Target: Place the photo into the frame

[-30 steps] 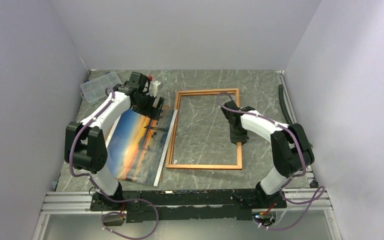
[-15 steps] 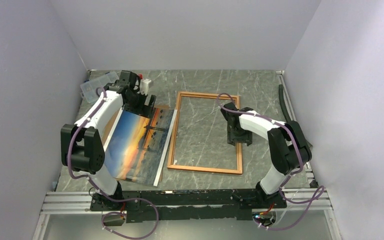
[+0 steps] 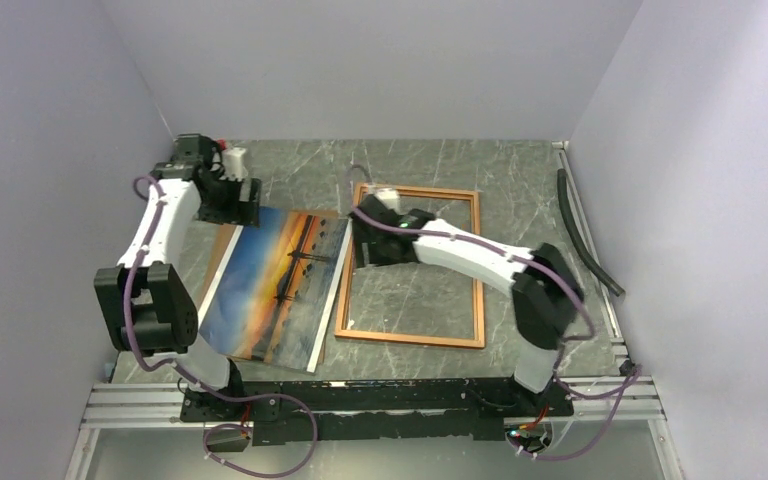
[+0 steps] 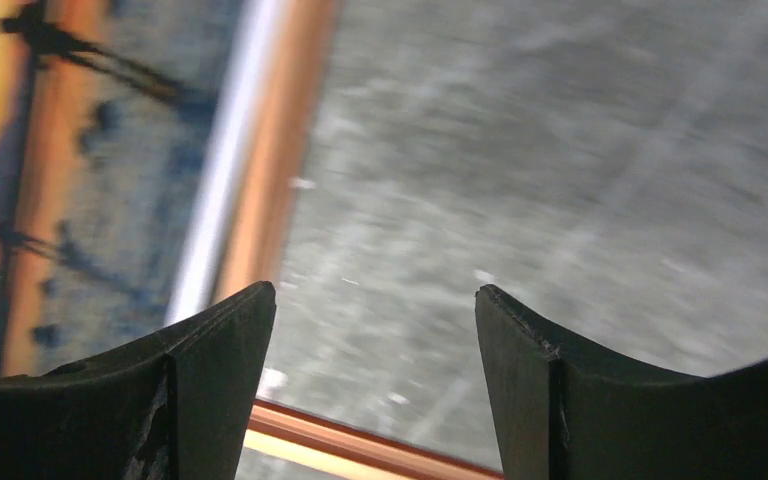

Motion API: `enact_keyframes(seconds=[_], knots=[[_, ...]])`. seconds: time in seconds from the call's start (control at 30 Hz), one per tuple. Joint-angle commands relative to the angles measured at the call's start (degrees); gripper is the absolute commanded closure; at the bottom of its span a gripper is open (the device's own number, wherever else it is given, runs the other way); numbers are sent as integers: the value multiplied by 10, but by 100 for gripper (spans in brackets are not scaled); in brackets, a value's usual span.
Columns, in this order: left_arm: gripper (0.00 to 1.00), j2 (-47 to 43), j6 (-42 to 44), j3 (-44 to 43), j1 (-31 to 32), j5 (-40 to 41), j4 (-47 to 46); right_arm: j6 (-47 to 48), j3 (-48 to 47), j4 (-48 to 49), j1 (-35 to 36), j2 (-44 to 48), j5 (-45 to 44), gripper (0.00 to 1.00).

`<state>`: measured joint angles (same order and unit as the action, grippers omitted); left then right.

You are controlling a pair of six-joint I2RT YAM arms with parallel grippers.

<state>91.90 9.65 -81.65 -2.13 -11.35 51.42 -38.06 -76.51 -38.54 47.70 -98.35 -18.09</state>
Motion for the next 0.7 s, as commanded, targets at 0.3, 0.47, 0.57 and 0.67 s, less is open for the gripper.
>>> enact_keyframes(seconds=[0.3, 0.47, 0.57, 0.67], knots=[[6, -47, 113, 21, -207, -21, 47, 25, -153, 47, 82, -204, 48, 25], [6, -39, 134, 42, -234, -5, 26, 36, -119, 59, 81, -203, 37, 31], [6, -36, 140, 59, -236, -2, 14, 35, -76, 70, 78, -179, 31, 32], [6, -31, 138, 83, -235, 2, -6, 32, -24, 83, 66, -153, 28, 32]])
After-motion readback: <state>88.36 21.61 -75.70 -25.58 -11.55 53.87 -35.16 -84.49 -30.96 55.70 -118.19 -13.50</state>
